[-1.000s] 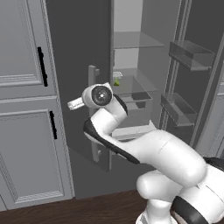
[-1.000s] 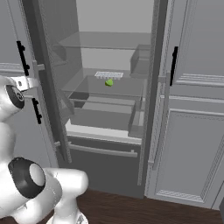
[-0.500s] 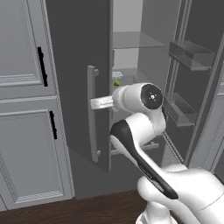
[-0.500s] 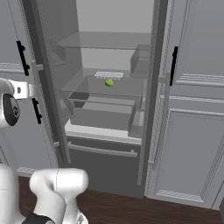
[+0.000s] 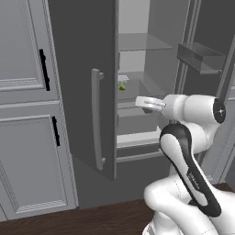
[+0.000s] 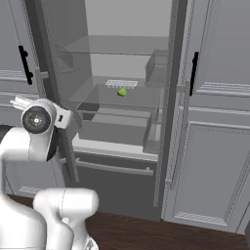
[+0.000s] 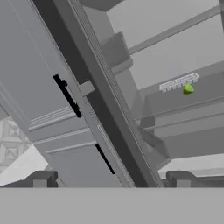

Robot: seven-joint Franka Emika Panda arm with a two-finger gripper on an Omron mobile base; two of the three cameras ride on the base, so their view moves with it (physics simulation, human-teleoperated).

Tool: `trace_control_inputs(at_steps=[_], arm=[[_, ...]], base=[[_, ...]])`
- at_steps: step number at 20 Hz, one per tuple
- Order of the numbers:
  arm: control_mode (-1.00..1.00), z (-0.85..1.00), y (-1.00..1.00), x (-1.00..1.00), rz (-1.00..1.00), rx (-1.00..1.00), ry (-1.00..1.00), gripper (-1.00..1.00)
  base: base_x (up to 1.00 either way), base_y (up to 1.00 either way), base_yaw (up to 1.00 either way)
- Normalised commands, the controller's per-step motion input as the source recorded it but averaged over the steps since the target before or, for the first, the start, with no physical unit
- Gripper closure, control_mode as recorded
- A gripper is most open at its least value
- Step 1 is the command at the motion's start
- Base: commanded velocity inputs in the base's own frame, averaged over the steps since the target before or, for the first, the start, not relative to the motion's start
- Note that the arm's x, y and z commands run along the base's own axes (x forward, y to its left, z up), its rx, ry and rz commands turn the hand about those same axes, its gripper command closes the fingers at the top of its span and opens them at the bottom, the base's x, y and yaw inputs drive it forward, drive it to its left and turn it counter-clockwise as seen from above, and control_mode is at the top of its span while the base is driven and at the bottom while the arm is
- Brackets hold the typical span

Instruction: Grab a lemon wedge from the fridge and one ice cube from the ice bowl, and put them in the glass of lemonade.

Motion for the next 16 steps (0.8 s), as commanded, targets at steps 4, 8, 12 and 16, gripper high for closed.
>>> trace_control_inputs(at_steps=[4, 8, 12, 16], arm=[[-1.00, 0.00, -0.28, 0.24, 0.00, 0.08, 0.07, -1.00], [-1.00, 0.11, -0.87, 0.14, 0.02, 0.29, 0.05, -1.00], [-1.00, 0.09, -0.41, 0.56, 0.00, 0.12, 0.09, -1.00], [-1.00, 0.00, -0.08, 0.95, 0.00, 0.06, 0.21, -1.00]], base=[[0.00, 0.00, 0.00], [0.00, 0.00, 0.00], [0.00, 0.00, 0.00], [0.00, 0.00, 0.00]])
